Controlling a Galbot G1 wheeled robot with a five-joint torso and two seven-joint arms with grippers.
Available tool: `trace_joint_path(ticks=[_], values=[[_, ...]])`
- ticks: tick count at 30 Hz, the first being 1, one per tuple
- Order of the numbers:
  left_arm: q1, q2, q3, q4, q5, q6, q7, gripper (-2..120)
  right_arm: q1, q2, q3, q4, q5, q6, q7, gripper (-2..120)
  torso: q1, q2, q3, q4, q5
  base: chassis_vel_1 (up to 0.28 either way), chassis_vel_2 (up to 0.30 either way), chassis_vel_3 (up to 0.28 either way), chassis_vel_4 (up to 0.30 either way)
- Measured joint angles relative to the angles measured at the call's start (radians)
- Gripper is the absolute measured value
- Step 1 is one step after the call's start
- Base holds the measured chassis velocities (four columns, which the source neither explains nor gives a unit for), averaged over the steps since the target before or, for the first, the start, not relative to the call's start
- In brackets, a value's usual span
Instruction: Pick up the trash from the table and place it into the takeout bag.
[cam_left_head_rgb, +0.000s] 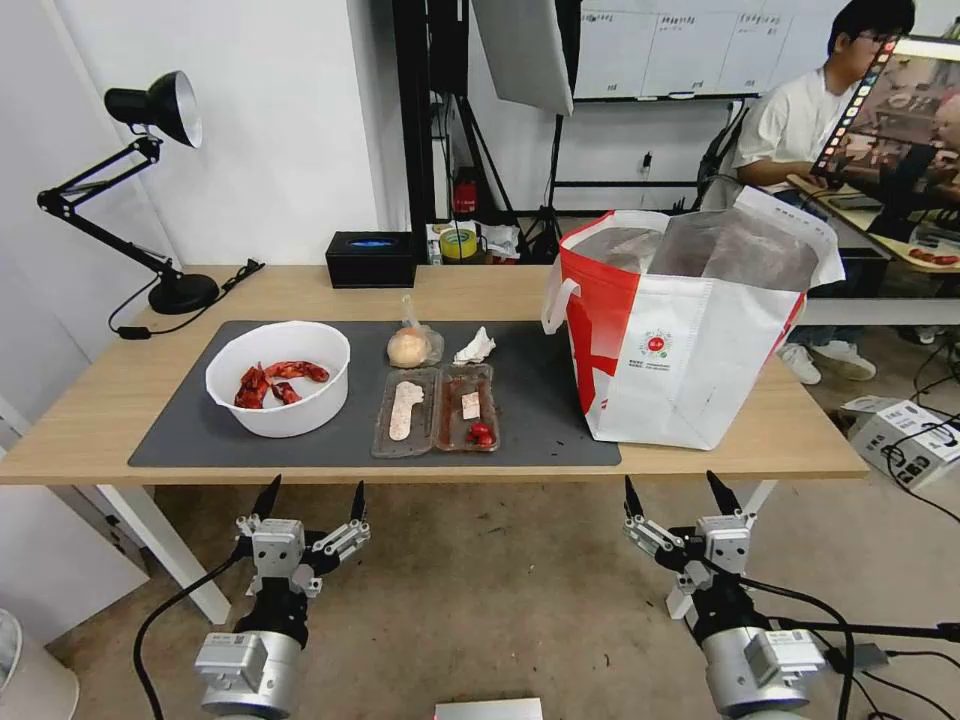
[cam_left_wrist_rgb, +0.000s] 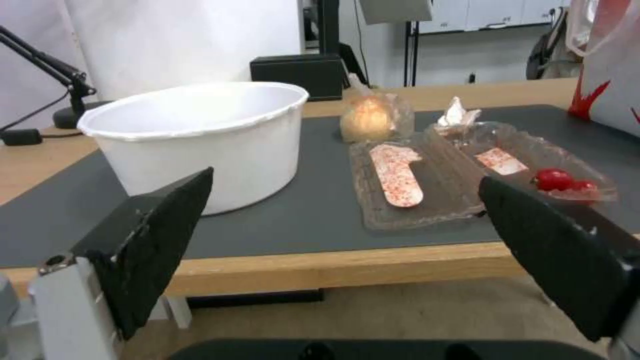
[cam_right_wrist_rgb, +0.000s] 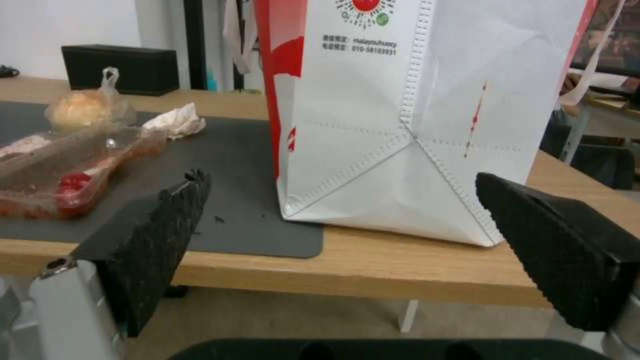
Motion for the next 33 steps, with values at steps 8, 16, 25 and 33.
trace_joint_path(ticks=[8, 16, 25, 33], values=[[0.0, 0.0, 0.0, 0.0, 0.0, 0.0, 0.0, 100, 0.0, 0.0, 0.0, 0.0, 0.0, 0.0, 0.0, 100, 0.0, 0.0, 0.0, 0.0, 0.0, 0.0, 0.0, 0.0, 0.0], [0.0, 0.0, 0.0, 0.0, 0.0, 0.0, 0.0, 100, 0.0, 0.0, 0.0, 0.0, 0.0, 0.0, 0.0, 100, 0.0, 0.0, 0.0, 0.0, 0.0, 0.0, 0.0, 0.0, 0.0], [0.0, 0.0, 0.0, 0.0, 0.0, 0.0, 0.0, 100, 0.0, 0.0, 0.0, 0.0, 0.0, 0.0, 0.0, 100, 0.0, 0.0, 0.0, 0.0, 0.0, 0.0, 0.0, 0.0, 0.0], [0.001, 0.0, -0.005, -0.025, -0.033, 0.054, -0.055, 100, 0.026, -0.059, 0.001, 0.0, 0.028, -0.036, 0.004, 100, 0.0, 0.0, 0.0, 0.0008, 0.0003, 0.0, 0.0, 0.0, 0.0]])
